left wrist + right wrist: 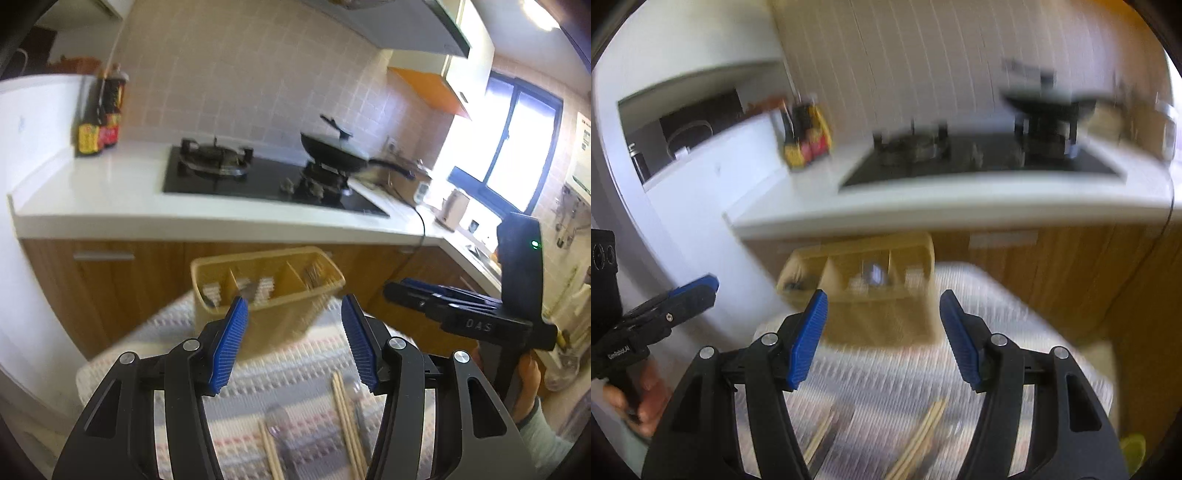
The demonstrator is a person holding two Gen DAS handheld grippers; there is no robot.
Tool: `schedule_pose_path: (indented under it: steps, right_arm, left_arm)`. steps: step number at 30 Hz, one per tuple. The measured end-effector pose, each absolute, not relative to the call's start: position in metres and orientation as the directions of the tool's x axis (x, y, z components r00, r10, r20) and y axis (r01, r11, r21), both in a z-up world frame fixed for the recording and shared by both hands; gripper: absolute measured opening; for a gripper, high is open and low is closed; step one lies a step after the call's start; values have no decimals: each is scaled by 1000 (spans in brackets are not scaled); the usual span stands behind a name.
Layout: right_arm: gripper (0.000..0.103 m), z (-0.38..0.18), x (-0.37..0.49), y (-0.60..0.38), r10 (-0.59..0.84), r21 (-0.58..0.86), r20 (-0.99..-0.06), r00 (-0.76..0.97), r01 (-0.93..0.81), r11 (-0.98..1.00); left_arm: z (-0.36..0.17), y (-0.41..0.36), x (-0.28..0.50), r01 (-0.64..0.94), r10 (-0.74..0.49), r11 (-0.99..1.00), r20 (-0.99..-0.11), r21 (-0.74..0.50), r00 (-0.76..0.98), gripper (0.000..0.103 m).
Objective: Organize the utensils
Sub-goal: 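Grasp a pair of chopsticks with the left tool while the right tool grasps a clear spoon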
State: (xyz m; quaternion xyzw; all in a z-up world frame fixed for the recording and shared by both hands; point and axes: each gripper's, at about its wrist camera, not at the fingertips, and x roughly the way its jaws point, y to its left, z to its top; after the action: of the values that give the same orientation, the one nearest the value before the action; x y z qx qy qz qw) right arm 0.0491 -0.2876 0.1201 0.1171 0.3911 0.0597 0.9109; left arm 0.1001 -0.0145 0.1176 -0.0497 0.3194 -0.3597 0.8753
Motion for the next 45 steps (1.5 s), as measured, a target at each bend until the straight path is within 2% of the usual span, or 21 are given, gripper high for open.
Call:
schedule_pose_path:
  steps: [3, 9, 11, 14, 16, 21, 33, 34, 36, 37, 45]
  right_arm:
    - [59, 102, 44, -294, 250, 314, -754, 607, -2, 950]
    - [43, 59, 45, -299, 285, 353, -827, 485, 52, 934]
    - [35, 43, 46, -298, 323, 387, -836, 443, 60, 920]
    - [33, 28, 47, -292, 320, 379, -854, 409, 70, 923]
    - [30, 17, 49, -286, 297, 348, -876, 380, 72, 935]
    - [27, -9, 50, -275, 317, 355, -897, 307, 76, 932]
    - [27, -17, 59, -268, 338, 374, -892, 300, 71, 925]
    - [27, -15, 58, -269, 339, 376, -891, 301, 72, 924]
    - [27, -12, 56, -275, 342, 378, -891, 298, 72, 923]
    - [27, -11, 56, -277, 340, 376, -892, 297, 71, 924]
    - [27, -11, 55, -281, 323, 356, -905, 277, 74, 932]
  left_arm:
    - [102, -21, 94, 587, -628, 751, -599, -301, 496, 50]
    - [50, -28, 94, 580, -530, 776, -755, -247, 388, 49]
    - [28, -29, 94, 580, -492, 781, -799, -230, 346, 45]
    - [-5, -31, 94, 584, -431, 787, -854, -198, 291, 38]
    - [-27, -33, 93, 590, -404, 784, -880, -193, 248, 37]
    - [-51, -37, 89, 601, -382, 779, -895, -178, 229, 37]
    - [-72, -72, 80, 630, -272, 776, -913, -21, 305, 38]
    - [-72, -74, 79, 631, -263, 775, -913, -8, 312, 37]
    - [-72, -79, 77, 635, -231, 771, -912, 41, 340, 27]
    - [-72, -80, 77, 638, -221, 768, -912, 55, 345, 17]
    - [-72, -76, 79, 643, -192, 764, -931, 56, 309, 16]
